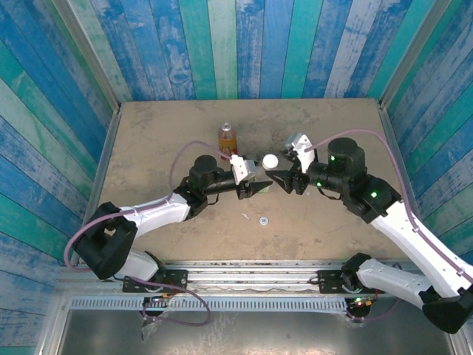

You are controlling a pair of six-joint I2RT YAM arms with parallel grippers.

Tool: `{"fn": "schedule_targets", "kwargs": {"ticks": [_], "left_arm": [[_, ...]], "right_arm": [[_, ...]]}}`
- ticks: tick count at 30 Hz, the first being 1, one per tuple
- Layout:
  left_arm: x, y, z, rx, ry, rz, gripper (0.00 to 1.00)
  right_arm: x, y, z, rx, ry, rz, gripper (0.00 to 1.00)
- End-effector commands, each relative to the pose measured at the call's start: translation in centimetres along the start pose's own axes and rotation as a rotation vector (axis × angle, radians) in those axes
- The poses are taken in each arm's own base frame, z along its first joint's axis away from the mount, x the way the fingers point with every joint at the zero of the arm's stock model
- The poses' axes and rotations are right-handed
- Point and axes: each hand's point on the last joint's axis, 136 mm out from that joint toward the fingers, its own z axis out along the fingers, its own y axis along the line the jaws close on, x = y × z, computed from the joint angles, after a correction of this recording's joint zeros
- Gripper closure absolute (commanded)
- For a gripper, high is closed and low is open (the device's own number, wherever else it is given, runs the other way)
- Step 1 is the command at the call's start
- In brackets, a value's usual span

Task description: Screw on the bottle caps

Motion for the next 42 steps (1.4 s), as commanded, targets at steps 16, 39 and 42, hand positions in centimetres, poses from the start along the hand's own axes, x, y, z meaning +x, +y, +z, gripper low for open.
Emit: {"fn": "schedule_targets", "kwargs": {"ticks": [16,39,42], "left_arm": [[0.9,-0.3,0.2,0.016,0.023,0.016,0.40],[5.6,2.9,-8.1,-0.497,-0.013,-0.180,0.06],[6.1,2.9,-8.3,-0.509,-0.005,-0.186,0.06]], "right_arm": [[-0.8,0.1,1.5,-0.040,-0.016,0.001,0.66],[1.1,-21.3,8.1,0.532,-0.010,0.098,0.66],[0.9,-24.3,9.6,0.544,-0.012,0.115,0.66]]}}
